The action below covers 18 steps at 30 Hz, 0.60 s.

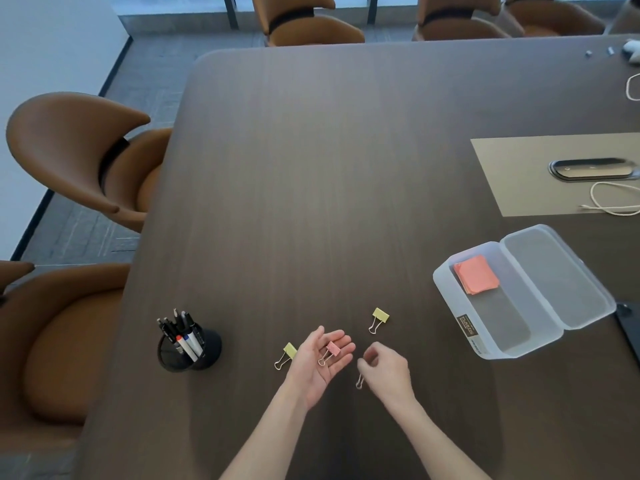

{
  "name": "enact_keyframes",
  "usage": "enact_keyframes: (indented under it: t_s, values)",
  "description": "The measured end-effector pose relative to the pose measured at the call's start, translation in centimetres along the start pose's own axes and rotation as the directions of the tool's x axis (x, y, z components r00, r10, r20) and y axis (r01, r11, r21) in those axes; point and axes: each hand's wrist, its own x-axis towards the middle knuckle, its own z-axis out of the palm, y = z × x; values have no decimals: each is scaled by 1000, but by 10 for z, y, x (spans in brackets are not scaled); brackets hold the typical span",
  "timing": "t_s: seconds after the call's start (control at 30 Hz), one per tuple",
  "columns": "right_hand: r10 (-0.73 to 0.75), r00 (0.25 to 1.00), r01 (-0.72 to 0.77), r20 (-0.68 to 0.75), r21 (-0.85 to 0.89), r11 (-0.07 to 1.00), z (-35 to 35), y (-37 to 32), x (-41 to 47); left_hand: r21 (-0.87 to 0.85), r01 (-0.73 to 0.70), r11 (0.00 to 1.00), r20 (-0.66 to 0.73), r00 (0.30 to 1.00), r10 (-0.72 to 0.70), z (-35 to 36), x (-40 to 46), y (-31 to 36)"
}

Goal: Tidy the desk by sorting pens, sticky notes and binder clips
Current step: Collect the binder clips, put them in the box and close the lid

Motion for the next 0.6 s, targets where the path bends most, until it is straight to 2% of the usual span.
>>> enact_keyframes:
  t_s: [0.1,0.17,0.27,0.47,0.6]
  values:
    - [16,1000,-13,-19,174,985,-18,-20,6,-25,-29,999,-29,999,28,3,1,-2]
    - [-30,999,27,14,209,977,-25,-33,8,-43,-32,999,-21,999,31,4,3,-4]
    - [-131,990,123,42,168,978,-18,-46,8,-42,-23,999,23,999,24,6,1,-3]
    - [-278,960,276,-16,-88,957,-7,-49,2,-7,-8,1000,62,998,8,8,-3,1]
    - [-271,956,263,-114,-80,962,-10,-43,14,-37,-21,999,83,996,24,7,-2,3]
